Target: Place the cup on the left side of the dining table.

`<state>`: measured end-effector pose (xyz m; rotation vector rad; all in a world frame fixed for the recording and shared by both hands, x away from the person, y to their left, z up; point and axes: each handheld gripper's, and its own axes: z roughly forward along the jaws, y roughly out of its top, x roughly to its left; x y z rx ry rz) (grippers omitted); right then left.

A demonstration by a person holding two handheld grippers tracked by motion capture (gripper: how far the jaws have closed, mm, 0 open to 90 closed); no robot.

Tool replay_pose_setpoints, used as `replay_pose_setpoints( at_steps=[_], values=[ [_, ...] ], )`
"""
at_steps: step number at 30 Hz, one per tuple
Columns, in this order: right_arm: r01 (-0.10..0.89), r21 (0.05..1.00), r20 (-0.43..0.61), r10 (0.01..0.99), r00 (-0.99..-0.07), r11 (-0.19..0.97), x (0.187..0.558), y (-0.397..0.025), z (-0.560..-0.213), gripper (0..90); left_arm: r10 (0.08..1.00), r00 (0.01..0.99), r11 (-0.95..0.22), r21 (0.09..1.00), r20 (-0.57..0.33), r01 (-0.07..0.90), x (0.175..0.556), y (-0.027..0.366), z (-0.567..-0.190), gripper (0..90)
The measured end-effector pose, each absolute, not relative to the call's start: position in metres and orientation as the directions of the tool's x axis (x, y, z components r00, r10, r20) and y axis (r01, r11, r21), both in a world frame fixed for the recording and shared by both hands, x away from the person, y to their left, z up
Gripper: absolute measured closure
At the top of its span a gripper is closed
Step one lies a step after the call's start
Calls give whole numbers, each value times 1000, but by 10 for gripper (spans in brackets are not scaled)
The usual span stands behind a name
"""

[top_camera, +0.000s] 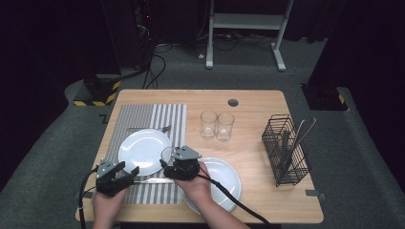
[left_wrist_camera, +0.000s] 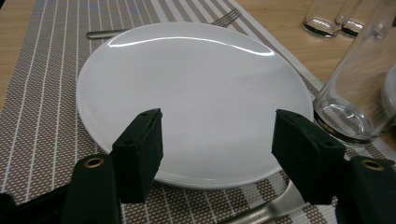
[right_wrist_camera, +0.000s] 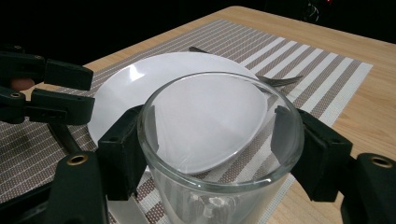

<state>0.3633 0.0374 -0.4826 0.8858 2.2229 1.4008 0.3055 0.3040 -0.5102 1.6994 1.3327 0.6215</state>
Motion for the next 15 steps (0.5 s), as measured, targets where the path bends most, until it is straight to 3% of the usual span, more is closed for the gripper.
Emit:
replay_pose_setpoints(
  at_steps=[15],
  values=[
    [307, 895, 9, 673, -739, 324, 360, 38, -482, 283, 945, 304, -59, 853, -120, 518, 304, 305, -511, 338]
  ],
)
